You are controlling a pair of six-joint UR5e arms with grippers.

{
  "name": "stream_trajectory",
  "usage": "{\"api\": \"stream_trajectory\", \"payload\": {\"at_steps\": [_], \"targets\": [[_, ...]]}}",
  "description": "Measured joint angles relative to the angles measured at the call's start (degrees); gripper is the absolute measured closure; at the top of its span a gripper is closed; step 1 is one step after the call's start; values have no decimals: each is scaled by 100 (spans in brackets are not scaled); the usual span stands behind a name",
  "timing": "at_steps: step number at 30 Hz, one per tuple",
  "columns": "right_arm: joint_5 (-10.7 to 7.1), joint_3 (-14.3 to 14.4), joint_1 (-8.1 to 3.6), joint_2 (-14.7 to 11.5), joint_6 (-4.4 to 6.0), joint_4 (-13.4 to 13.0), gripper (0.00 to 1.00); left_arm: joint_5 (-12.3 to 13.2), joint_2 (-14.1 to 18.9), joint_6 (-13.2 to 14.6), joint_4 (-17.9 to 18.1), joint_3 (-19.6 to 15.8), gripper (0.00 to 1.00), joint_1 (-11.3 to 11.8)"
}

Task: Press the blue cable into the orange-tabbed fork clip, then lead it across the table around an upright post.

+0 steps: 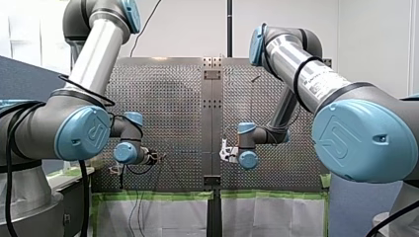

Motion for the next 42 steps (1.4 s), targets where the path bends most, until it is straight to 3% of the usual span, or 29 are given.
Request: {"api": "stream_trajectory", "payload": {"at_steps": [12, 37, 42], "targets": [[-3, 1, 0, 0, 3, -8, 100, -47, -363, -130, 47, 247, 0, -36], [-9, -1, -2, 0, 18, 15, 100, -199, -385, -198, -5, 312, 0, -176], [-9, -2, 0, 0, 18, 16, 100, -198, -385, -94, -117, 311, 0, -191]]}}
